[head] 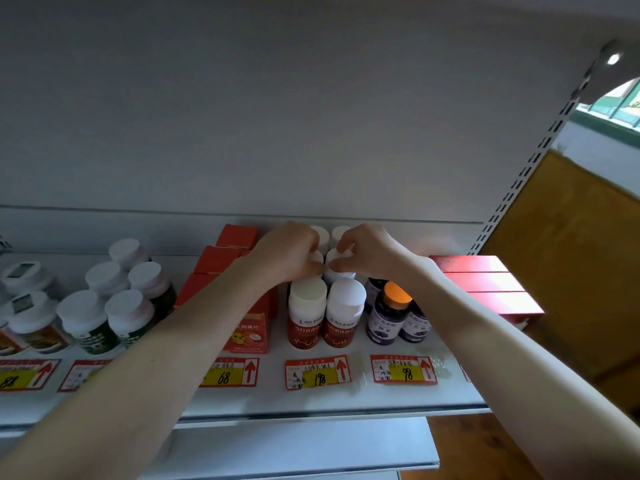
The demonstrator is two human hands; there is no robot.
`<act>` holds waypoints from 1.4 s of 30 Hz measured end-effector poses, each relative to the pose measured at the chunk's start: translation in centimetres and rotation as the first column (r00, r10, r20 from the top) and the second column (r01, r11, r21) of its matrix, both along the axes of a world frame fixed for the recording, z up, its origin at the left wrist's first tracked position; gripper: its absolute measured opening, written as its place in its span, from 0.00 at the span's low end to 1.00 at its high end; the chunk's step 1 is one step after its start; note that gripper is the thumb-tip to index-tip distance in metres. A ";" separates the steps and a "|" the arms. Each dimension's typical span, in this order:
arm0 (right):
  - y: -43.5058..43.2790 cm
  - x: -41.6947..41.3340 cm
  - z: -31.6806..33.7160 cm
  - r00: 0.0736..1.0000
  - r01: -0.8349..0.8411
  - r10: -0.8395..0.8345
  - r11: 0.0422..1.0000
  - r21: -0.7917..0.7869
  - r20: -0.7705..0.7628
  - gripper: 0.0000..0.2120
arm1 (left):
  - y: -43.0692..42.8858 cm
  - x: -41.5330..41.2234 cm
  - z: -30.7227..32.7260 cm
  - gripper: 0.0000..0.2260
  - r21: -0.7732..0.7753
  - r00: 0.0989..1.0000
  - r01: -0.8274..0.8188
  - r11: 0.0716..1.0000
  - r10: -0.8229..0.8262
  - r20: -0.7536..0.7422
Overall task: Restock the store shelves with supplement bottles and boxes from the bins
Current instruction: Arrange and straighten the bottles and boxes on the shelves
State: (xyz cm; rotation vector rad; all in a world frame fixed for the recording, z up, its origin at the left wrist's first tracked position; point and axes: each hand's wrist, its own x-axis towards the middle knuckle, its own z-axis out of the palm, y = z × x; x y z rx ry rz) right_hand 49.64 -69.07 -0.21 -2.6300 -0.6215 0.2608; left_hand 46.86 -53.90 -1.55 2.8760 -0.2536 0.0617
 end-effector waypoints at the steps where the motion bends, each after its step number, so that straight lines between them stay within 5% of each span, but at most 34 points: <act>1: -0.1 0.2 0.0 1.000 0.000 0.000 1.000 -0.004 -0.012 0.16 | 0.0 0.1 0.0 0.12 0.003 1.000 0.002 1.000 -0.001 -0.007; 8: -0.5 2.9 0.9 0.990 0.119 -0.122 0.992 0.046 0.067 0.13 | 1.1 2.9 0.7 0.13 -0.132 0.991 -0.089 0.987 0.101 0.092; 11: 0.0 3.8 0.8 0.992 0.123 -0.124 0.992 0.039 0.012 0.16 | 0.4 4.0 0.8 0.16 -0.164 0.997 -0.073 0.984 0.075 0.010; 34: 0.8 4.2 -0.2 0.996 0.090 -0.088 0.994 0.060 -0.031 0.15 | 1.0 5.4 -0.7 0.12 -0.117 0.996 -0.090 0.989 0.089 -0.014; 42: 0.1 3.2 0.0 0.985 0.080 -0.092 0.993 0.086 0.149 0.09 | 1.1 5.3 0.4 0.09 -0.106 0.994 -0.095 0.990 0.101 0.051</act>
